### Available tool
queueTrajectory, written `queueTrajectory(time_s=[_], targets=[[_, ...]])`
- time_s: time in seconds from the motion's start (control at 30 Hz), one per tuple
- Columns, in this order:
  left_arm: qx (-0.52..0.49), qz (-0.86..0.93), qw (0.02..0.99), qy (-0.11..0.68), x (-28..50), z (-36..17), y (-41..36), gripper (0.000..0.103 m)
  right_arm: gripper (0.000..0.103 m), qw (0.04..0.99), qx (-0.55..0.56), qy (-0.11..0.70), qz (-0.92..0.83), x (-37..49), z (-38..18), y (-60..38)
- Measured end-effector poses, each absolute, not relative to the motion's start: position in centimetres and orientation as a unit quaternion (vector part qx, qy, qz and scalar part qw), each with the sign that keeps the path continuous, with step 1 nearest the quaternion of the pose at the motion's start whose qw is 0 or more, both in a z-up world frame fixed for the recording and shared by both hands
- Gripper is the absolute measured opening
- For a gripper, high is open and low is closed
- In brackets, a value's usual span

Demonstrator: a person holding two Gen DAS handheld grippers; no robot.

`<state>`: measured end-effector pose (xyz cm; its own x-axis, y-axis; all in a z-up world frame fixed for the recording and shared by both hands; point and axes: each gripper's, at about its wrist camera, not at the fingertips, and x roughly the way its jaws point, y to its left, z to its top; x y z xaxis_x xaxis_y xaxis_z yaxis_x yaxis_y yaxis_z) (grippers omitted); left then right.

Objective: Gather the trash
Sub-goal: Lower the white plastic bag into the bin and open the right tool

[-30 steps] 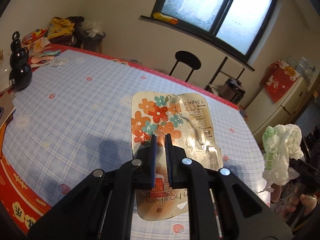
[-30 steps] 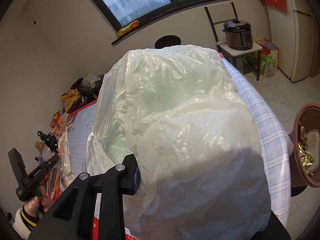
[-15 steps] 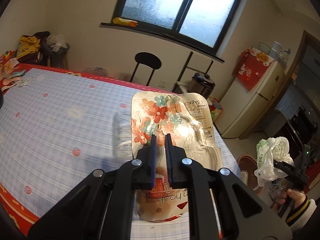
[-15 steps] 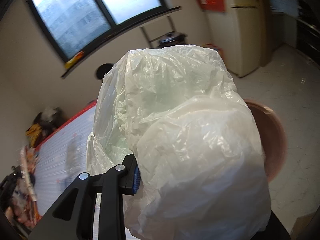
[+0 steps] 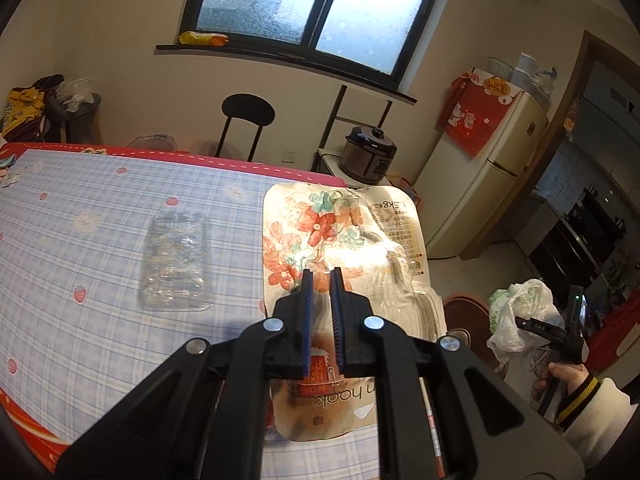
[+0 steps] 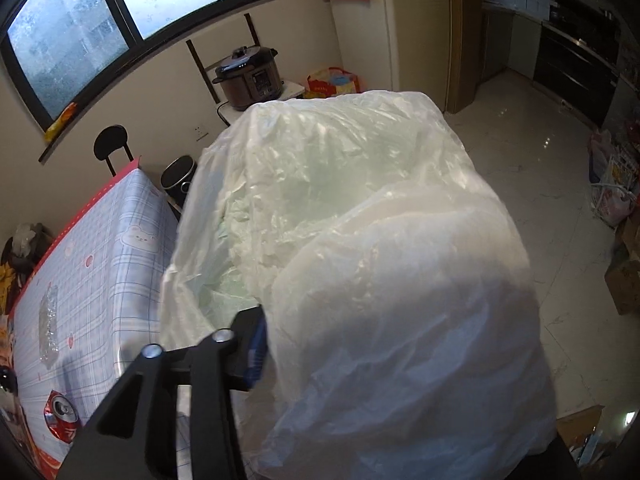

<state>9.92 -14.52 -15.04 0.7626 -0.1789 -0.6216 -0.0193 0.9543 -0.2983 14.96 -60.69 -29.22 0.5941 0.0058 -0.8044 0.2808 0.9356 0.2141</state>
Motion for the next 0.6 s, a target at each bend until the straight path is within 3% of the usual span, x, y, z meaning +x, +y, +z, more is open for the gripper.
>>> queueTrajectory(time_s=[0.07, 0.2, 0.6], targets=[[-0.14, -0.049, 0.927, 0.344, 10.1, -15.1, -15.5, 0.012, 0.075, 0.881, 0.168, 0.436, -0.074, 15.1, -29.0, -60.9], [-0.128, -0.063, 0.926, 0.348, 11.0, -15.1, -17.4, 0.012, 0.092, 0.888, 0.182, 0.417, -0.068, 15.4, -27.9, -61.5], [-0.095, -0.137, 0.92, 0.354, 14.0, -14.8, -23.4, 0.012, 0.098, 0.895, 0.234, 0.372, -0.078, 11.7, -24.4, -63.8]])
